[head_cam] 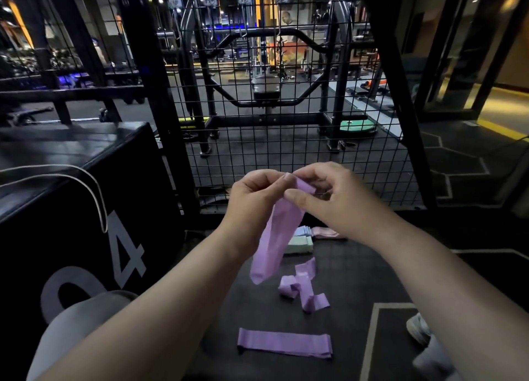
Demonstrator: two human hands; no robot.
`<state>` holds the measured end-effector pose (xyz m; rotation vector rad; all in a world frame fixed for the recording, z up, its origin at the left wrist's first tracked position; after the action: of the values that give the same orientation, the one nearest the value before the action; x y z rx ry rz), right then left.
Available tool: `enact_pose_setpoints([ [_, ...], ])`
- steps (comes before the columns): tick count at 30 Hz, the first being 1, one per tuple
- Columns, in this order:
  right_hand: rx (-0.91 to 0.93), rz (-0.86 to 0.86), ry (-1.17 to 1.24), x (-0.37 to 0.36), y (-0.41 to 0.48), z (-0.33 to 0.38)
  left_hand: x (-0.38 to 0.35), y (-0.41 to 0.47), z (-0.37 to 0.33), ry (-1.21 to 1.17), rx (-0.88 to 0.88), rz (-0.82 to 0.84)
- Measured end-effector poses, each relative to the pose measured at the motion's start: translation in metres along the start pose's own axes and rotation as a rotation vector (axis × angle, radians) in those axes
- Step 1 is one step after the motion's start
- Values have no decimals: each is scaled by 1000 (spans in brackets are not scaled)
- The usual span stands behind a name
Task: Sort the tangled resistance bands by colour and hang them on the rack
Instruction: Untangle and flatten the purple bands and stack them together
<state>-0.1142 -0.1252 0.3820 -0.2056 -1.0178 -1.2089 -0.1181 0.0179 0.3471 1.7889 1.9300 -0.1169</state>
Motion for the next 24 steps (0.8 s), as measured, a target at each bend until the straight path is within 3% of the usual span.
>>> enact_pose_setpoints([
  [5, -6, -26, -29, 2, 4, 5, 5, -1, 4, -22, 55, 18],
  [12, -94, -77, 126, 8, 5, 7, 7, -5, 32, -155, 140, 77],
  [15, -116, -20, 190, 4, 4, 11, -3, -12, 46, -157, 217, 176],
  [24, -47, 296, 340, -8, -4, 26, 0, -18, 60, -351, 376, 185],
])
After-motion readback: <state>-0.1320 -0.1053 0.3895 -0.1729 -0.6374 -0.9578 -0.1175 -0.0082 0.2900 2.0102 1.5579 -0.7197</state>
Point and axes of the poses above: each hand's wrist, its own y-axis towards the middle knuckle, its own x-axis out of the back of the hand, z = x × y, the point moved 10 cm from there along y, towards the middle knuckle, and after that the axes turned 15 degrees about -y, right-handed, at the moved point
